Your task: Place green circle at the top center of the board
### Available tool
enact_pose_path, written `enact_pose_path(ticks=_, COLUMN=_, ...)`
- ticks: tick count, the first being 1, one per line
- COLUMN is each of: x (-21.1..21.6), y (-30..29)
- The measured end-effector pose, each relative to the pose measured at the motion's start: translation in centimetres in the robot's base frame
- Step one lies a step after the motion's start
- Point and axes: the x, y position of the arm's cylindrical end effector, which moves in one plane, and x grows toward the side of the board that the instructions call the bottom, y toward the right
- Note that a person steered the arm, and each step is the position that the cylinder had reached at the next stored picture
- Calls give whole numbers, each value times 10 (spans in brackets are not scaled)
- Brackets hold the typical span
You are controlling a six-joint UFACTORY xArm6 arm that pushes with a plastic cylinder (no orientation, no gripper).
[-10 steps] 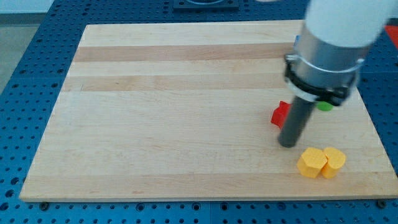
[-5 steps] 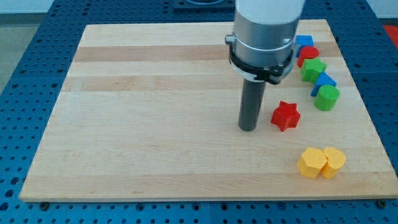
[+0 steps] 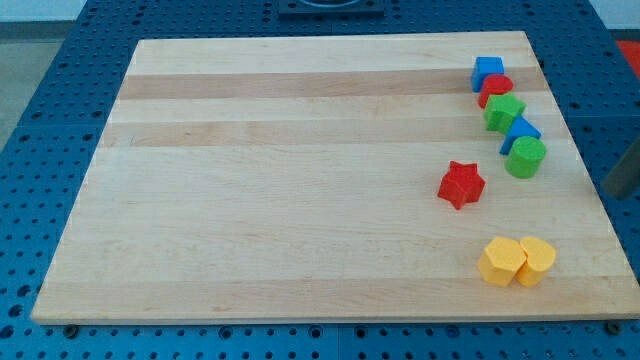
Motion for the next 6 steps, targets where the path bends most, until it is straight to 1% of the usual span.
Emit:
enact_pose_path(ticks=1, x=-26, y=-7)
enact_pose_path(ticks=2, x=-27, y=-43)
enact_pose_path(ticks=3, x=-27, y=-90)
enact_pose_path(ticks=4, x=-27, y=-150)
enact_pose_path(ticks=5, x=-34, y=-205)
enact_pose_path(ticks=6, x=-55, y=-259)
